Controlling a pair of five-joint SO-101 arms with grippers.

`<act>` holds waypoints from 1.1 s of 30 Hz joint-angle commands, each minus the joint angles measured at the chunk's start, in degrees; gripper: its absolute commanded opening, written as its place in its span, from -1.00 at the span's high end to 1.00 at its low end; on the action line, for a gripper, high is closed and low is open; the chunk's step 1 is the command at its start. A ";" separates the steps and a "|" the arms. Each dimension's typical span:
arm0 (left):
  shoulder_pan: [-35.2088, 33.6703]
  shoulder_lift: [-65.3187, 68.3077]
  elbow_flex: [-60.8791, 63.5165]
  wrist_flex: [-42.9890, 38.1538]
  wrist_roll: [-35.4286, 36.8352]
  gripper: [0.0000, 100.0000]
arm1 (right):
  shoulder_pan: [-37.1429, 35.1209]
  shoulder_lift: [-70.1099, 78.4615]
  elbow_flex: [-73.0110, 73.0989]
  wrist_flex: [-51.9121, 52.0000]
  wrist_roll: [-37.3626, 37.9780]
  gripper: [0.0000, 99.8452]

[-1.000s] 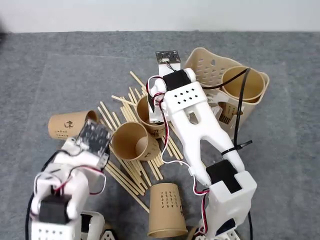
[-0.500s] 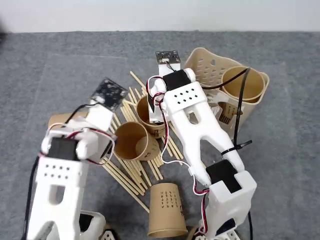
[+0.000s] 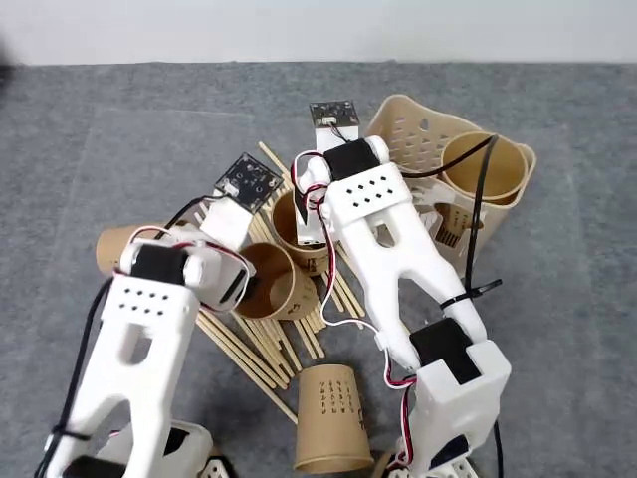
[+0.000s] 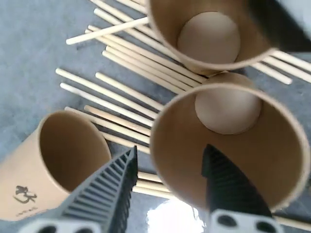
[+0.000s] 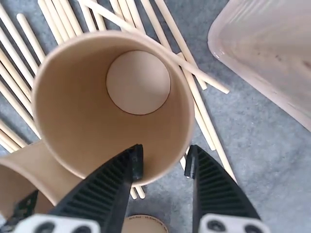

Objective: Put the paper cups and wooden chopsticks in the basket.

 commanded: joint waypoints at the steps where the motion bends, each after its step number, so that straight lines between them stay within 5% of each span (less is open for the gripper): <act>1: -0.53 2.81 -2.59 -2.29 0.35 0.57 | 0.57 -0.40 -2.11 -0.48 -0.26 0.69; 9: -0.44 6.33 -2.68 -2.37 0.26 0.59 | 0.57 -0.75 -2.11 -0.48 -0.26 0.69; 16: -0.26 3.25 -2.68 -1.93 0.26 0.98 | 0.66 -0.75 -2.11 -0.66 -0.26 0.91; 33: -0.62 -9.85 -2.77 5.63 0.44 0.98 | 0.66 -1.63 -2.73 -0.48 -0.18 0.98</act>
